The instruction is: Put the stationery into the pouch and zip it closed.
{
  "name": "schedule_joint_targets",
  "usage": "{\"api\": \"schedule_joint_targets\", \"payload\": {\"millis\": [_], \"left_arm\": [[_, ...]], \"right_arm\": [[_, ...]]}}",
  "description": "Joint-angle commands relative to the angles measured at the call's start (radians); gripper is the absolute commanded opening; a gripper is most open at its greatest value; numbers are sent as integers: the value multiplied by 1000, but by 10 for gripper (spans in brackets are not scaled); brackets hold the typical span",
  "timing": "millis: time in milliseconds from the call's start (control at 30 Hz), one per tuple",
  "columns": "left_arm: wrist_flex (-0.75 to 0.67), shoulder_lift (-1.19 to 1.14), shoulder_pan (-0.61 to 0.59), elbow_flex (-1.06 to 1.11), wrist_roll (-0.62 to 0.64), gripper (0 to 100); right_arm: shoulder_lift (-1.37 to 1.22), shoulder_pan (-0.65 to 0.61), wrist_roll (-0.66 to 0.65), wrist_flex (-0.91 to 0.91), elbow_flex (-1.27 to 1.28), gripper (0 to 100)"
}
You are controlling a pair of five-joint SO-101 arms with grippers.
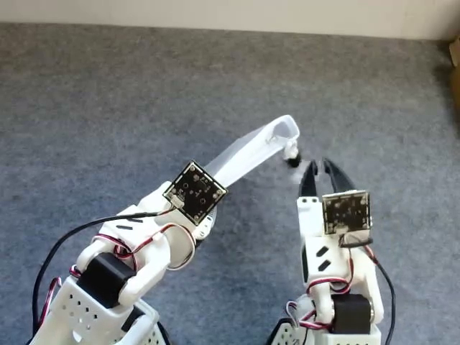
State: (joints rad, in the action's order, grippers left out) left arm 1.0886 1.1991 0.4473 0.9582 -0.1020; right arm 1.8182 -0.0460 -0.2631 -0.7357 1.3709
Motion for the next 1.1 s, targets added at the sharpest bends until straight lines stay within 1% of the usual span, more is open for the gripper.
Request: {"api": "schedule_joint_targets", "payload": {"millis": [0,67,167,233,300,400,667,767,833,1033,1067], "left_arm": [[15,-5,-22,-1,11,5],[14,-5,-22,-1,11,5],[15,-5,-22,-1,11,5],[17,-5,-22,-1,11,5],[17,-5,-22,-1,11,5],[17,-5,-22,-1,11,5],[17,-5,-22,-1,11,5],[17,-5,-22,-1,11,5],[17,-5,-22,-1,11,5],[17,-5,-22,-1,11,5],[17,-5,-22,-1,11,5]], "right_arm": [[13,-10,114,-162,-150,171],[13,-65,167,-189,-171,204],[2,-179,176,-188,-173,224],[2,-243,178,-154,-171,224],[1,-272,178,-102,-151,224],[1,-272,178,-5,-85,224],[-1,-268,172,160,38,220],[-1,-268,170,219,70,171],[-1,-268,170,245,74,149],[-1,-266,170,259,82,135],[-1,-257,169,259,87,113]]}}
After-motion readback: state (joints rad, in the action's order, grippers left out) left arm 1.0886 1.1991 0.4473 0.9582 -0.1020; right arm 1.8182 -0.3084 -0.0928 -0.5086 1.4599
